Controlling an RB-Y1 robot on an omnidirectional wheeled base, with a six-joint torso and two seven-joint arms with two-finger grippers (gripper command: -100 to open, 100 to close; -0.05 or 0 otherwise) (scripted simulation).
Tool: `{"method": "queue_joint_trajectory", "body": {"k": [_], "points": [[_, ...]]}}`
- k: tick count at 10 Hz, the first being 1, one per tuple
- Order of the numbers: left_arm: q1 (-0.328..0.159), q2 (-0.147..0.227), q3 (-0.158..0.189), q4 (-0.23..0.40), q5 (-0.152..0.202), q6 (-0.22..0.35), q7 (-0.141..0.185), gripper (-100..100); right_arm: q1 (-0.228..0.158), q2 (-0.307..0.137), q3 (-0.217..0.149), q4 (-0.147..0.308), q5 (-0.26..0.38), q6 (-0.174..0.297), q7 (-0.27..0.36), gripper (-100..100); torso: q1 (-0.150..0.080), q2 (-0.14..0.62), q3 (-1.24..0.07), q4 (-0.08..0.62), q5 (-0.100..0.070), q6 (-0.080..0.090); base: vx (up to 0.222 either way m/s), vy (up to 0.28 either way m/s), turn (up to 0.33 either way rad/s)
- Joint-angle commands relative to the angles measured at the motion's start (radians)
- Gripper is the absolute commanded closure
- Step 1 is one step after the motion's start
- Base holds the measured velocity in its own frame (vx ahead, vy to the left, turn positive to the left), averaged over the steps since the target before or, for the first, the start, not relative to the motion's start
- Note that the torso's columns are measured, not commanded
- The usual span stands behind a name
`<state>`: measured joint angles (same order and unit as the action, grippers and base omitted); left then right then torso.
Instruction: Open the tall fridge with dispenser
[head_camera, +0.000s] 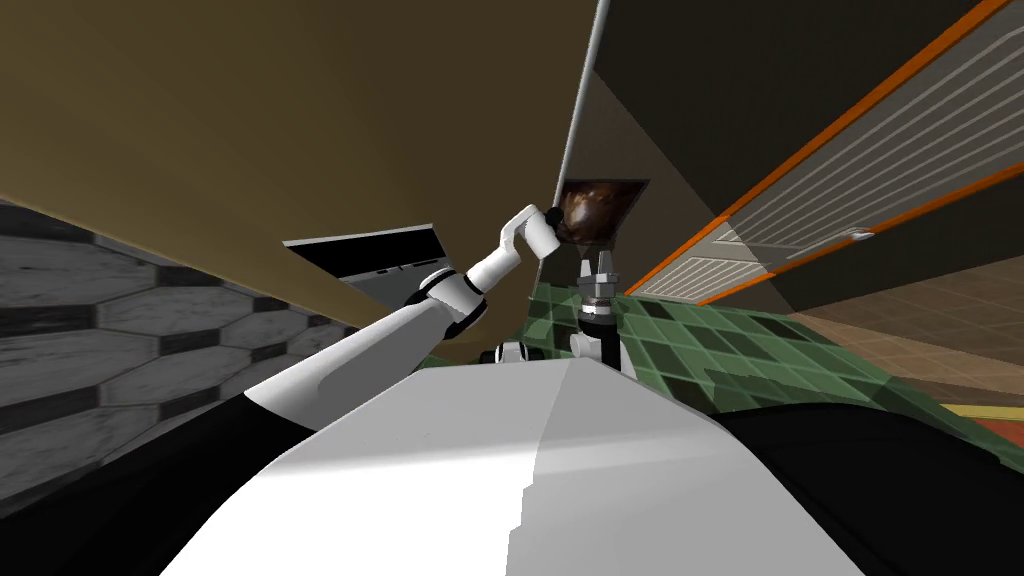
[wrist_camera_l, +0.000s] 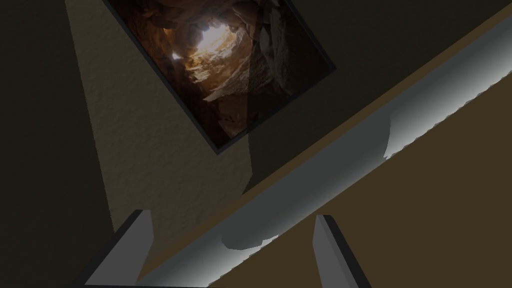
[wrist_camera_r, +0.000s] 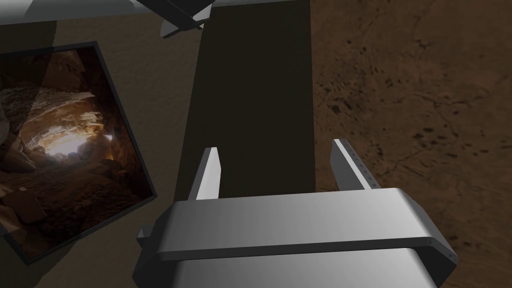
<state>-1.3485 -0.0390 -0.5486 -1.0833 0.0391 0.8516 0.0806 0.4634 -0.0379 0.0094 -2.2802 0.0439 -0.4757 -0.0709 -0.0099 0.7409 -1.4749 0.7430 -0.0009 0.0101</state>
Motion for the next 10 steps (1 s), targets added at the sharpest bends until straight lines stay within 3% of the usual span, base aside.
{"method": "queue_joint_trajectory", "body": {"k": [1,3,4,9,10], "points": [[-0.002,0.001,-0.028,-0.035,0.033,-0.001,0.002,100,0.0,0.0,0.0,0.0,0.0,0.0,0.0,0,0.002,0.0,0.0,-0.002,0.0,-0.003,-0.095,0.075,-0.133],[-0.004,0.0,-0.042,-0.044,0.05,-0.002,0.003,100,-0.001,0.0,0.0,0.0,0.0,0.0,0.0,0,0.003,0.005,0.004,-0.003,-0.002,0.0,-0.179,0.145,-0.184],[-0.004,0.0,-0.042,-0.052,0.05,-0.002,0.003,100,-0.001,0.0,0.0,0.0,0.0,0.0,0.0,0,0.005,0.002,0.003,-0.002,0.001,-0.006,-0.096,0.036,-0.013],[-0.012,-0.003,-0.11,-0.14,0.135,-0.009,0.008,100,0.0,0.0,0.0,0.0,0.0,0.0,0.0,0,0.01,0.002,0.002,-0.003,0.003,-0.007,-0.134,0.104,-0.13],[-0.026,0.014,-0.096,-0.089,0.15,-0.024,-0.016,-100,0.0,0.0,0.0,0.0,0.0,0.0,0.0,0,0.008,0.002,0.001,-0.001,0.003,-0.008,-0.108,0.021,-0.076]]}}
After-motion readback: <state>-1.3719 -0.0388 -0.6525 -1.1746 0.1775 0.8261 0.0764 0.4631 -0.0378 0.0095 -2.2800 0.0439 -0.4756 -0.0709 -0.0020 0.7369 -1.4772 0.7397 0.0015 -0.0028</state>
